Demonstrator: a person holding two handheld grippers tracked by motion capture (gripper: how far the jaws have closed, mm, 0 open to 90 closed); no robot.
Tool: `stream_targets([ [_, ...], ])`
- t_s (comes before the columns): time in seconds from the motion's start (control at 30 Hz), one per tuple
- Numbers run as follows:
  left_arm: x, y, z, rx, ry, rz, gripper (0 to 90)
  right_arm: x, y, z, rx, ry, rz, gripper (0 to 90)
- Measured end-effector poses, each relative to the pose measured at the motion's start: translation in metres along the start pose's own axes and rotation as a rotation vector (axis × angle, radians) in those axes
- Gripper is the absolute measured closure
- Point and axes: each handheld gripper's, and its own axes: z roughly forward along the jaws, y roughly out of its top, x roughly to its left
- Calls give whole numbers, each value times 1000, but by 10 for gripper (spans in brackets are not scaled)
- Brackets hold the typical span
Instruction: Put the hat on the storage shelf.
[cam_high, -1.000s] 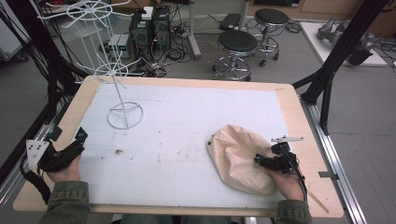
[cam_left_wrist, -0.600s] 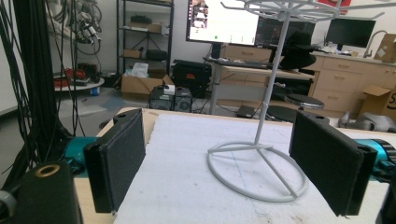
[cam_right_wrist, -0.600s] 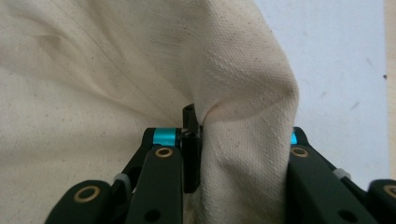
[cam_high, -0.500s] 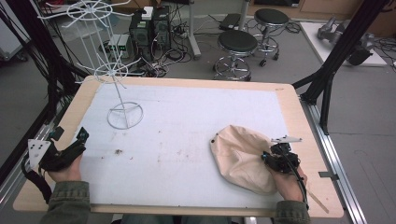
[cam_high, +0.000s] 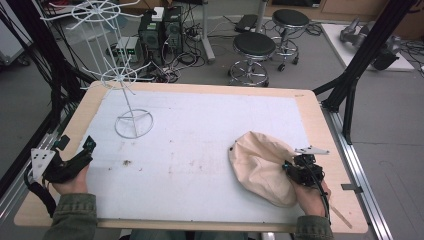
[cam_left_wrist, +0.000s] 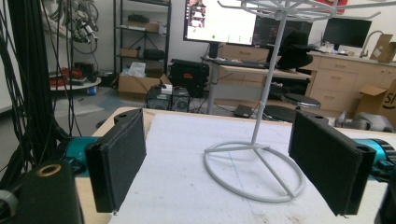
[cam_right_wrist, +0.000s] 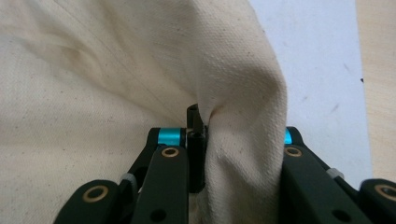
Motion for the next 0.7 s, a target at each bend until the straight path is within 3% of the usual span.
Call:
stream_targets([
  [0.2, 0, 0, 0, -3, -4, -5, 203, 0, 0, -3, -49, 28, 35, 781],
  [0.5, 1, 0, 2, -4, -3, -11, 203, 4, 1, -6, -97, 16, 37, 781],
  [0.7, 0, 0, 2, -4, -7, -13, 203, 4, 1, -18, -211, 21, 68, 779],
])
